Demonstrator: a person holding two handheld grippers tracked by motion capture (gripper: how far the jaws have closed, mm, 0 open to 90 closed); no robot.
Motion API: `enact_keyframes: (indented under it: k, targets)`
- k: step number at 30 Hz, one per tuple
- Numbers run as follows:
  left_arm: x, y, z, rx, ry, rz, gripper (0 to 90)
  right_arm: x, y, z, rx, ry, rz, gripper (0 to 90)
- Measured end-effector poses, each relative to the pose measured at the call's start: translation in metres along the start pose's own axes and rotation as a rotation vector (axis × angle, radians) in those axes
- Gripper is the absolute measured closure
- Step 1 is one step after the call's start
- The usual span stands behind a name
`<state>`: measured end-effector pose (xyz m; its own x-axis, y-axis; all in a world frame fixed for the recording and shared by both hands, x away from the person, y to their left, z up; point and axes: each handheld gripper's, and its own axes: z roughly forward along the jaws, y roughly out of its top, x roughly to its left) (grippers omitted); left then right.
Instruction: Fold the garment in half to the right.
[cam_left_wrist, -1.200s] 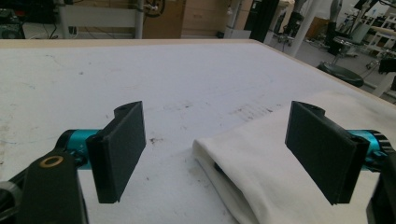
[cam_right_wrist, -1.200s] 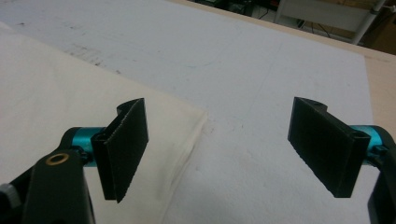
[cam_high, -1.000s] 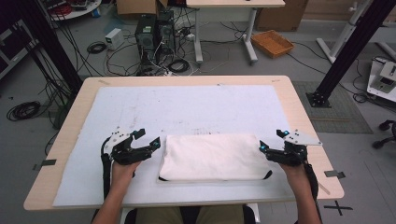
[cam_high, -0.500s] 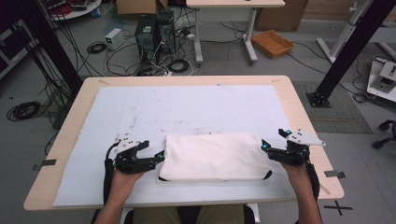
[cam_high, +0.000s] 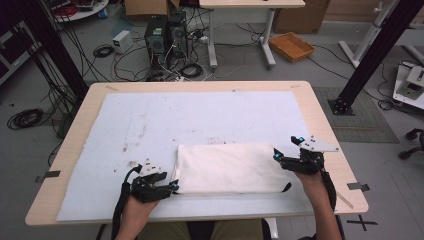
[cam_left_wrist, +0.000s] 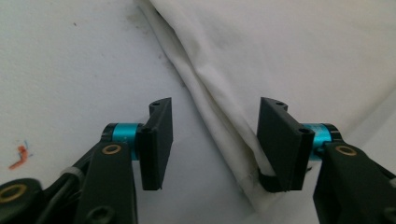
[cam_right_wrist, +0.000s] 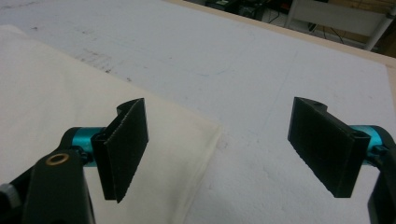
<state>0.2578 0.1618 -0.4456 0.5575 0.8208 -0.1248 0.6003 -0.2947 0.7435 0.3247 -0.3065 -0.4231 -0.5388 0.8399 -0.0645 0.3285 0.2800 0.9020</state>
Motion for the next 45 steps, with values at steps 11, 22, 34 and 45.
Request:
enact_keyframes:
  k: [11, 22, 34, 45]
  targets:
    - [-0.005, -0.005, -0.003, 0.006, 0.028, 0.024, 66.6, 0.023, 0.016, 0.007, -0.009, 0.071, -0.027, 20.1]
    - [-0.005, -0.005, -0.004, 0.009, 0.009, 0.031, 73.7, 0.086, 0.067, 0.054, 0.084, 0.244, -0.155, 20.1]
    - [-0.001, -0.005, -0.004, 0.013, -0.045, -0.021, 85.5, 0.151, 0.111, 0.132, 0.235, 0.368, -0.278, 28.2]
    - [0.002, -0.006, -0.004, 0.003, -0.066, -0.016, 85.4, 0.198, 0.109, 0.212, 0.432, 0.402, -0.319, 49.3]
